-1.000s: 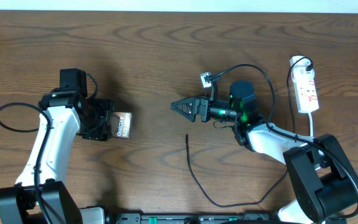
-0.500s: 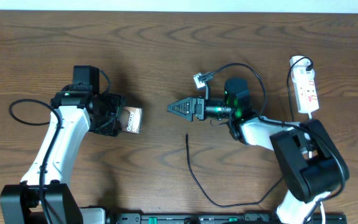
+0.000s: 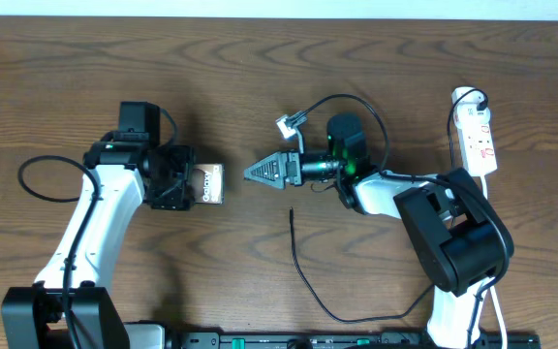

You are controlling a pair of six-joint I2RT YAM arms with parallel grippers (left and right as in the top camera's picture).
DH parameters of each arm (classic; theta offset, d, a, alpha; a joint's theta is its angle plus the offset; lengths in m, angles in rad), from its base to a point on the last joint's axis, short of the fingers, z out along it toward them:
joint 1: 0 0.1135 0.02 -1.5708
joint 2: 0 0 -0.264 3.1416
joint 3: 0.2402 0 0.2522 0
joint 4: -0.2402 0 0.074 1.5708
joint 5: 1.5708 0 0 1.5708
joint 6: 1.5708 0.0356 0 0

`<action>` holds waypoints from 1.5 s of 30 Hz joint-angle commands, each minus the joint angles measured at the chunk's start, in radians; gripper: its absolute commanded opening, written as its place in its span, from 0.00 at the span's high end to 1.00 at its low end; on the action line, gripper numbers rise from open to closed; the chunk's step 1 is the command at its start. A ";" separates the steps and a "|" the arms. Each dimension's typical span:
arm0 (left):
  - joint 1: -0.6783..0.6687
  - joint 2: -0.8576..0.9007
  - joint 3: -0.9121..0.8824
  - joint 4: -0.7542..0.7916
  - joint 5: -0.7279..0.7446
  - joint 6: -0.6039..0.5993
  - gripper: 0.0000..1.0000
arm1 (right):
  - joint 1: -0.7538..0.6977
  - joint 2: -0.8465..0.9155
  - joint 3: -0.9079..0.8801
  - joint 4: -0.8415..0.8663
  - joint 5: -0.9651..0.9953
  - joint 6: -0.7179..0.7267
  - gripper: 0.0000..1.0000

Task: Plug charger to phone and switch on socket
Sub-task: 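Carry the cable plug left toward the phone's bottom port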

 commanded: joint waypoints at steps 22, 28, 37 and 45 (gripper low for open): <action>-0.198 -0.002 0.016 0.068 -0.089 -0.267 0.92 | 0.137 0.014 0.027 -0.013 0.210 0.030 0.01; -0.215 -0.002 0.016 0.068 -0.087 -0.267 0.93 | 0.138 0.014 0.027 -0.013 0.212 0.030 0.01; -0.215 -0.002 0.016 0.067 -0.086 -0.266 0.92 | 0.138 0.014 0.027 -0.013 0.204 0.030 0.01; -0.215 -0.002 0.016 0.067 -0.087 -0.265 0.93 | 0.138 0.014 0.027 -0.013 0.204 0.030 0.01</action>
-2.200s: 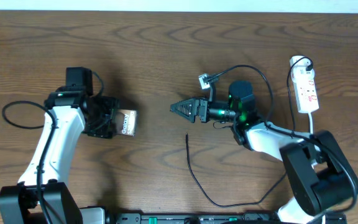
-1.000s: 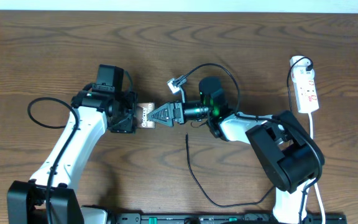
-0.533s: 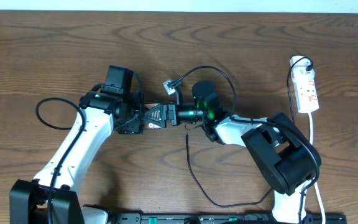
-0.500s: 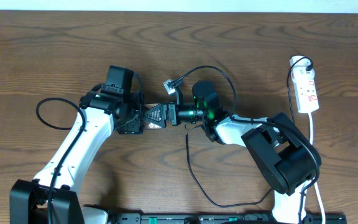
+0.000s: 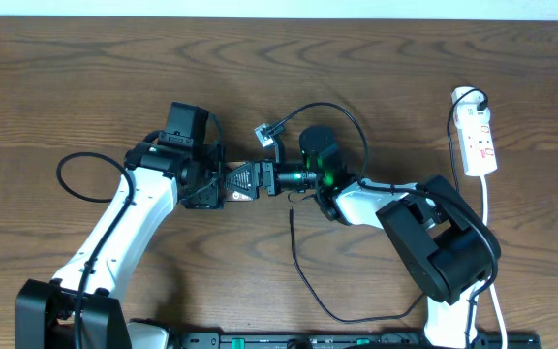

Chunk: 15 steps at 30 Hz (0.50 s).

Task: Plug charger to phone and switch on socket
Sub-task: 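Carry the cable plug left toward the phone's bottom port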

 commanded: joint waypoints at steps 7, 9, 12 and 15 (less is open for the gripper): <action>-0.002 -0.002 0.016 0.001 -0.010 -0.002 0.92 | 0.010 0.013 0.016 -0.001 0.008 0.005 0.01; -0.002 -0.002 0.016 0.001 -0.010 -0.002 0.93 | 0.010 0.013 0.016 -0.001 0.008 0.005 0.01; -0.002 -0.002 0.016 0.001 -0.010 -0.002 0.93 | 0.010 0.013 0.016 -0.001 0.008 0.004 0.14; -0.002 -0.002 0.016 0.001 -0.010 -0.002 0.92 | 0.010 0.013 0.016 -0.001 0.008 0.004 0.29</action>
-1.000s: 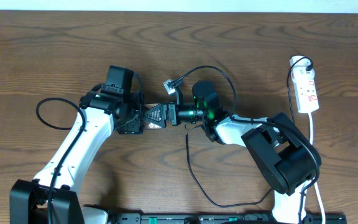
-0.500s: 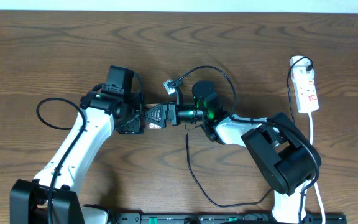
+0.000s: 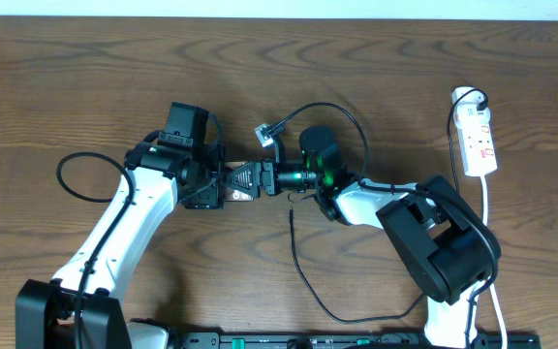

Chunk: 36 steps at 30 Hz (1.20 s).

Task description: Plug charger to phone and switch on socket

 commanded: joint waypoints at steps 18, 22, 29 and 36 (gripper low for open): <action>-0.017 -0.002 0.016 0.003 0.009 -0.002 0.93 | 0.017 0.013 0.016 0.002 0.003 -0.002 0.43; -0.029 -0.002 0.016 0.014 0.009 -0.002 0.93 | 0.020 0.013 0.016 0.002 0.004 -0.002 0.43; -0.035 -0.002 0.016 0.021 0.008 -0.002 0.93 | 0.021 0.013 0.016 0.002 0.004 -0.002 0.53; -0.035 -0.002 0.016 0.021 0.008 -0.002 0.93 | 0.021 0.013 0.016 0.002 0.004 -0.002 0.67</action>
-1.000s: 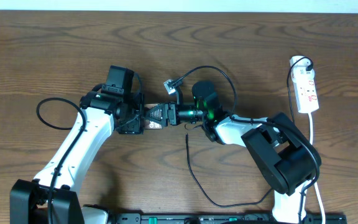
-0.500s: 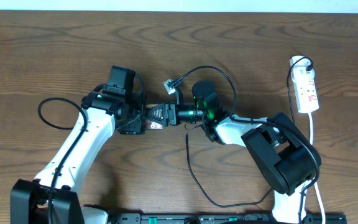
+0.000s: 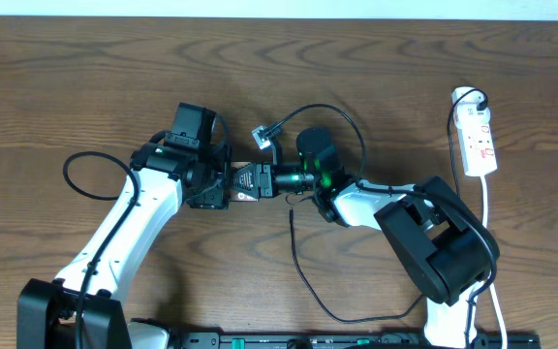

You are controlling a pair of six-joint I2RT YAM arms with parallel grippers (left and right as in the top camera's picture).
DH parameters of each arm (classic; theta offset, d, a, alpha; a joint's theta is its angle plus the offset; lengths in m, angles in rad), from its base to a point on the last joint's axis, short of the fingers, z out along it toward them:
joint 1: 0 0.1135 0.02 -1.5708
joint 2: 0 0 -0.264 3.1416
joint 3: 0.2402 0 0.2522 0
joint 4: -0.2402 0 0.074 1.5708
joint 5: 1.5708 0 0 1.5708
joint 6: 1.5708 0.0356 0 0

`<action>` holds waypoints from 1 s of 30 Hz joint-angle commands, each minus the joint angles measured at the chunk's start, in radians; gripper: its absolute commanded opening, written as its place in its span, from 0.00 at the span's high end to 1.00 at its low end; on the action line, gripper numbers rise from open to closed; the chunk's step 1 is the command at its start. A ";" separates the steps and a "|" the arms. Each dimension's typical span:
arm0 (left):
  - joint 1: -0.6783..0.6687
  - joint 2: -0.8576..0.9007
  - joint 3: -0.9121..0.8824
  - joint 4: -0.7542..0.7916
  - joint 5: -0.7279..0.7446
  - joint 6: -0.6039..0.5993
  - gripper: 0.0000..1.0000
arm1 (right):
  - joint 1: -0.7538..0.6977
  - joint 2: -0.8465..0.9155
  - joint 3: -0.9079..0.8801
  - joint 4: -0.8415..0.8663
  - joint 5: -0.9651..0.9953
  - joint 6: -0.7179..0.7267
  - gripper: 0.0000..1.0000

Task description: Plug charger to phone and switch on socket

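Note:
In the overhead view my left gripper (image 3: 221, 184) and my right gripper (image 3: 244, 180) meet tip to tip at the table's middle. Only a sliver of the phone (image 3: 248, 195) shows between them, and the left gripper looks shut on it. The right fingers press in against the same spot; their state is hidden. The black charger cable (image 3: 303, 276) lies on the table, its free end (image 3: 292, 215) just below the right gripper and held by nothing. The white socket strip (image 3: 478, 141) sits at the far right.
The socket strip's white cord (image 3: 489, 208) runs down the right edge. A black loop of the left arm's cable (image 3: 83, 179) lies at the left. The right arm's own wire with a small white connector (image 3: 260, 135) arches above the grippers.
The left arm has shifted slightly right and the right gripper slightly left, so the two are pressed closer and less of the phone shows. The charger cable has not moved.
At first the left gripper held the brown phone left of centre, and the right gripper pointed at it from a short gap away. Then both arms had come together at the middle, tips at the phone. Now they sit tighter still, with the cable end lying untouched throughout.

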 commanded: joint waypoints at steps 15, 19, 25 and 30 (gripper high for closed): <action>-0.005 -0.002 0.016 0.003 0.004 -0.002 0.93 | 0.006 0.013 0.016 0.002 0.002 -0.004 0.85; -0.005 -0.002 0.016 0.004 0.004 -0.002 0.93 | 0.006 0.013 0.016 0.002 0.002 -0.004 0.88; -0.005 -0.002 0.016 0.003 0.004 -0.002 0.93 | 0.006 0.013 0.016 0.002 0.002 -0.004 0.97; -0.005 -0.002 0.016 0.003 0.004 -0.002 0.93 | 0.006 0.013 0.016 0.002 0.002 -0.004 0.99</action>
